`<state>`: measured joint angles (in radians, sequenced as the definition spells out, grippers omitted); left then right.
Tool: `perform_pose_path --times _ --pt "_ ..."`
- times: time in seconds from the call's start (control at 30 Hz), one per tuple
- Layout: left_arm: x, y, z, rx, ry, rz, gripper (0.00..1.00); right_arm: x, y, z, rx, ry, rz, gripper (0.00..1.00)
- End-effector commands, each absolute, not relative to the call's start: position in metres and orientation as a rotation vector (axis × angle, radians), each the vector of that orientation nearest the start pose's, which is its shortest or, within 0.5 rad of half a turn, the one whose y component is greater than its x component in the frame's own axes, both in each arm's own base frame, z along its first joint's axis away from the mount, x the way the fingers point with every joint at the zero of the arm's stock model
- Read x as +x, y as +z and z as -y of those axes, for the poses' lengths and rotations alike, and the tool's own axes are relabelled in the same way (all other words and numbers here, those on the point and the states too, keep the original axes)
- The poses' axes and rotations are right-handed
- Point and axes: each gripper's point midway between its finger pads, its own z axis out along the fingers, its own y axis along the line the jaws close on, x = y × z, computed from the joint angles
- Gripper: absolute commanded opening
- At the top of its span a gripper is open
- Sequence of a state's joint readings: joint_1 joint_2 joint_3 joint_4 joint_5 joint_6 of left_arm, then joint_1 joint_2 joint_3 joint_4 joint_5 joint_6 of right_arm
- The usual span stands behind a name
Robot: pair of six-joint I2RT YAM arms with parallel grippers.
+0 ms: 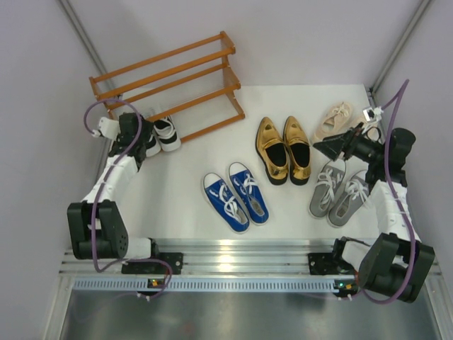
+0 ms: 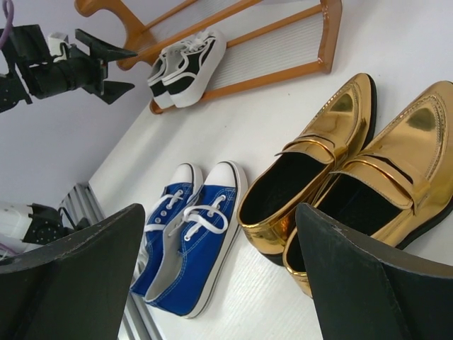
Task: Place and organize the shoes onto the shoe shelf
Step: Place the shoe at the shoe shelf.
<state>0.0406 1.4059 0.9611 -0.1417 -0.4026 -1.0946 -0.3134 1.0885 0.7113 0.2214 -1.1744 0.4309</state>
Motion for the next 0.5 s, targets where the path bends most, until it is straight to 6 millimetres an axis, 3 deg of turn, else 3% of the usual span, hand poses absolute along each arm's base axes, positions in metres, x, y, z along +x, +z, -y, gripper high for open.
perform_pose_path --times 0.0,0.23,0.27,0.3,0.33,0.4,0.43,0.47 --pt "0.409 0.189 -0.039 -1.218 -0.259 -1.697 0.84 0.303 0.270 -0.075 -0.350 1.029 -1.655 0.88" --pt "0.363 0.220 0.007 -0.749 -0.410 -1.848 0.96 0.293 0.270 -0.079 -0.467 0.984 -1.661 0.88" --pt "0.356 0.222 0.008 -0.668 -0.387 -1.860 0.98 0.298 0.268 -0.075 -0.526 0.897 -1.647 0.88" --pt "0.343 0.235 0.023 -0.574 -0.459 -1.851 0.98 0.297 0.263 -0.078 -0.551 0.876 -1.675 0.88" --pt "0.334 0.230 0.028 -0.527 -0.473 -1.868 0.98 0.292 0.263 -0.080 -0.556 0.867 -1.734 0.88" --pt "0.319 0.234 0.039 -0.420 -0.505 -1.865 0.98 0.302 0.250 -0.075 -0.648 0.693 -1.800 0.88" --pt "0.305 0.238 0.052 -0.347 -0.568 -1.858 0.98 0.298 0.252 -0.086 -0.700 0.677 -1.843 0.88" --pt "0.298 0.239 0.057 -0.292 -0.585 -1.854 0.98 0.307 0.243 -0.079 -0.714 0.567 -1.900 0.88"
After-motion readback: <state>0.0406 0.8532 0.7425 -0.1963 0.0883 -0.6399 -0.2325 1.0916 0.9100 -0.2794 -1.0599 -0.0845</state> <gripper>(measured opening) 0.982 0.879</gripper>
